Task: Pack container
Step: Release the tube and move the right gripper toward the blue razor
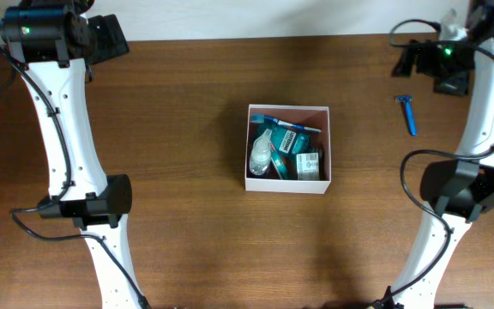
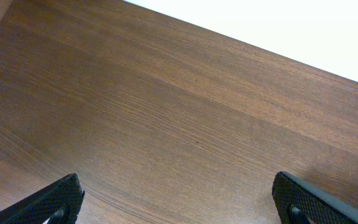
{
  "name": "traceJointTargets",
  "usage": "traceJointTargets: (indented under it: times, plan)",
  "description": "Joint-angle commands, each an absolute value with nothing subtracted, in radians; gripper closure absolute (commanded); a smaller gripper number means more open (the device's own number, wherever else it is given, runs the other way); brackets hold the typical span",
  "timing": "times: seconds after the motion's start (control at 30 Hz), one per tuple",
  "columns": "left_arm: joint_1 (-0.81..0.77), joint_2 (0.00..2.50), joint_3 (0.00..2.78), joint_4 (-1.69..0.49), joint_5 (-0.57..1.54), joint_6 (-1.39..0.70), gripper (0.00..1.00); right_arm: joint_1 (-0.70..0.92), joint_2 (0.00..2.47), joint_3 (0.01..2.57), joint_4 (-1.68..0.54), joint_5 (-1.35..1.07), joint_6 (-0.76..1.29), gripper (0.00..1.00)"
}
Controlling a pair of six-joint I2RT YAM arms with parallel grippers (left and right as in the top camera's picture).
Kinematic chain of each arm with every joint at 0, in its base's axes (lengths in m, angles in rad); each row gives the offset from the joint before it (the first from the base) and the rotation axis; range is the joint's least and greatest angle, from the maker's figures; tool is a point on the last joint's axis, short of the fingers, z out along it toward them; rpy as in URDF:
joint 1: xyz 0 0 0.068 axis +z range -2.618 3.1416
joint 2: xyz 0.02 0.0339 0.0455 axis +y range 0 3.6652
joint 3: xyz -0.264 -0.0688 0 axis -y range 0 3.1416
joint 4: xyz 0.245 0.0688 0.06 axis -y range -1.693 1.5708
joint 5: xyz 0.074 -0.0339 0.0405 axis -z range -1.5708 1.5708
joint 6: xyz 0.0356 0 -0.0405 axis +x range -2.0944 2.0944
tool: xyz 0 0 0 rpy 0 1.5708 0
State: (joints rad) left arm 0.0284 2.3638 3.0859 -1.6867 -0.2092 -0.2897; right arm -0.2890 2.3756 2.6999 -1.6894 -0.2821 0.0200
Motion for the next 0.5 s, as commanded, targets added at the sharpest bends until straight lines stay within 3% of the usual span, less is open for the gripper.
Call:
traceJointTargets:
  times: [0.0, 0.2, 0.47]
  plan:
    - [0.026, 2.343, 3.082, -1.687, -0.205, -0.302, 0.01, -0.297, 2.363, 2.635, -1.669, -0.302, -0.061, 0.01]
    - [0.026, 2.343, 3.082, -1.687, -0.205, -0.302, 0.01, -0.308, 2.363, 2.519, -1.563, -0.229, -0.083, 0.01]
    - [0.026, 2.343, 3.082, -1.687, -0.205, -0.302, 0.01, -0.307, 2.365, 2.364, -1.424, -0.042, -0.259, 0.01]
